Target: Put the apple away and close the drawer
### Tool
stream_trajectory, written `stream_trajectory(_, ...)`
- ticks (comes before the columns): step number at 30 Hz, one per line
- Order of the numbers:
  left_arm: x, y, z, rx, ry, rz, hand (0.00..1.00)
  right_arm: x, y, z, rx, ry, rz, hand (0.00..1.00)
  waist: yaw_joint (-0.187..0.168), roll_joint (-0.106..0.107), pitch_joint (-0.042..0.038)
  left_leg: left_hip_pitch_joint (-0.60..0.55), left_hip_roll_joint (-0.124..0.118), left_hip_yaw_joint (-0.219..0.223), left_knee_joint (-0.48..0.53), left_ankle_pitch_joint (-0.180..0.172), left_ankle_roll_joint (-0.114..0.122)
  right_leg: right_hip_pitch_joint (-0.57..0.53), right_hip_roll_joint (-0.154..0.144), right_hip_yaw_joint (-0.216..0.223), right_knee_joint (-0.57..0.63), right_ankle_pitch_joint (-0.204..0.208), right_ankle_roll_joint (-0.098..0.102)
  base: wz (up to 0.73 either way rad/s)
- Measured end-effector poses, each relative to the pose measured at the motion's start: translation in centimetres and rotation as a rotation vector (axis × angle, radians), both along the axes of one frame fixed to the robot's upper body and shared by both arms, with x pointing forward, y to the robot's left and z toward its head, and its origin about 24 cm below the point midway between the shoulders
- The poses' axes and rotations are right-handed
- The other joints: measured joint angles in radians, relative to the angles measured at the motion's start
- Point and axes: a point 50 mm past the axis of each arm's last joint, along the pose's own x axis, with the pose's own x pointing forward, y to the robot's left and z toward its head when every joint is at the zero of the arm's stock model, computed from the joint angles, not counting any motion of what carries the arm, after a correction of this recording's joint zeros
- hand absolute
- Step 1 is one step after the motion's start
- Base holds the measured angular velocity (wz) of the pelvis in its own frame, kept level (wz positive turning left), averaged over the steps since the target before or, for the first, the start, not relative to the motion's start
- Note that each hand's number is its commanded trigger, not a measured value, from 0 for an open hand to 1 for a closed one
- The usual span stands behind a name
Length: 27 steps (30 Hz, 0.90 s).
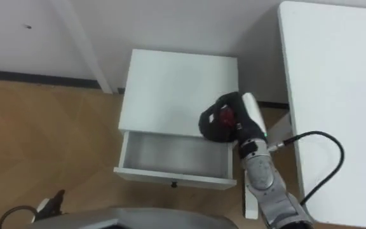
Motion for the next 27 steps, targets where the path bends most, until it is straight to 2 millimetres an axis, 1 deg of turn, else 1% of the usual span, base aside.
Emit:
stream_trajectory(1,-0.1,0.1,0.0,0.004,0.008,-0.01,0.0,0.3,0.4,0.2,0.006,-0.002,0.03,1.0,0.008,-0.004,0.0023,-0.003,-0.001,-0.009,0.001,0.001,0.0,0.0,-0.002,-0.004,0.0,0.0,0.0,0.23)
stream_trajectory(3,-0.3,0.0,0.0,0.0,0.021,-0.019,0.0,0.8,0.6,0.5,0.011,-0.004,0.061,1.0,0.014,-0.013,0.003,-0.007,-0.003,-0.023,0.002,0.001,-0.001,0.001,-0.002,-0.019,0.0,0.0,0.001,0.23)
stream_trajectory(4,-0.4,-0.1,-0.1,-0.011,0.031,-0.02,0.0,1.1,0.7,0.6,0.011,-0.003,0.073,1.0,0.016,-0.019,0.0018,-0.009,-0.004,-0.032,0.003,0.001,-0.001,0.003,-0.003,-0.019,0.0,0.0,0.001,0.19)
stream_trajectory(7,-0.5,-0.1,-0.2,-0.017,0.043,-0.023,0.0,1.3,1.2,0.7,0.019,0.005,0.116,1.0,0.025,-0.025,-0.0011,-0.009,-0.005,-0.039,0.003,0.001,-0.001,0.004,-0.003,-0.016,-0.001,0.0,0.001,0.09)
stream_trajectory(9,-0.5,-0.2,-0.2,-0.012,0.05,-0.041,0.0,1.3,1.4,0.4,0.019,0.026,0.146,1.0,0.027,-0.026,0.0001,-0.007,-0.008,-0.047,0.003,0.001,0.0,0.01,-0.004,-0.013,-0.002,0.0,0.001,0.11)
stream_trajectory(12,0.3,-0.2,-0.1,-0.011,0.039,-0.05,0.0,0.8,1.9,-0.2,0.008,0.083,0.195,1.0,0.032,-0.024,0.0026,-0.007,-0.014,-0.056,0.003,0.001,0.0,0.02,-0.005,0.0,-0.017,0.0,0.001,0.06)
stream_trajectory(14,0.6,-0.2,-0.1,-0.01,0.033,-0.052,0.0,0.5,2.0,-0.6,-0.014,0.106,0.232,1.0,0.036,-0.018,0.0079,-0.008,-0.014,-0.056,0.003,0.001,0.0,0.019,-0.005,0.007,-0.017,0.0,0.001,0.0)
stream_trajectory(15,0.7,-0.2,-0.1,-0.01,0.032,-0.052,0.0,0.4,2.0,-0.8,-0.019,0.115,0.235,0.96,0.036,-0.017,0.0088,-0.009,-0.014,-0.056,0.003,0.001,0.0,0.019,-0.005,0.007,-0.017,-0.001,0.001,0.0)
stream_trajectory(16,0.7,-0.2,-0.1,-0.01,0.032,-0.051,0.0,0.2,1.8,-1.2,-0.035,0.134,0.235,0.55,0.035,-0.014,0.0106,-0.012,-0.013,-0.059,0.006,0.001,0.0,0.019,-0.006,-0.001,-0.017,-0.001,0.001,0.08)
stream_trajectory(17,0.6,-0.2,-0.1,-0.01,0.034,-0.05,0.0,-0.1,1.5,-1.6,-0.064,0.151,0.24,0.22,0.033,-0.013,0.0114,-0.021,-0.014,-0.062,0.008,0.001,0.0,0.017,-0.006,-0.012,-0.017,-0.001,0.001,0.09)
stream_trajectory(18,0.6,-0.2,-0.1,-0.009,0.035,-0.05,0.0,-0.2,1.5,-1.8,-0.074,0.159,0.242,0.07,0.033,-0.012,0.0117,-0.023,-0.014,-0.064,0.008,0.001,0.0,0.016,-0.006,-0.017,-0.017,-0.001,0.001,0.08)
stream_trajectory(19,0.6,-0.3,-0.1,-0.01,0.038,-0.05,0.0,-0.3,1.3,-2.0,-0.087,0.175,0.242,0.0,0.033,-0.011,0.0128,-0.026,-0.013,-0.065,0.01,0.001,0.0,0.015,-0.006,-0.019,-0.017,-0.001,0.002,0.05)
stream_trajectory(21,0.5,-0.3,-0.2,-0.011,0.039,-0.049,0.0,-0.3,1.3,-2.1,-0.109,0.18,0.255,0.0,0.03,-0.008,0.0131,-0.034,-0.013,-0.069,0.016,0.001,0.0,0.012,-0.006,-0.023,-0.017,-0.001,0.002,0.07)
stream_trajectory(25,0.5,-0.3,-0.2,-0.01,0.04,-0.05,0.0,-0.4,1.3,-2.1,-0.113,0.185,0.265,0.0,0.029,-0.003,0.0101,-0.044,-0.014,-0.073,0.025,0.001,0.0,0.006,-0.007,-0.041,-0.017,-0.001,0.002,0.03)
stream_trajectory(27,0.4,-0.3,-0.2,-0.01,0.042,-0.048,0.0,-0.4,1.3,-2.1,-0.115,0.185,0.267,0.0,0.029,-0.001,0.0082,-0.044,-0.014,-0.073,0.026,0.001,0.0,0.006,-0.007,-0.043,-0.016,-0.001,0.002,0.0)
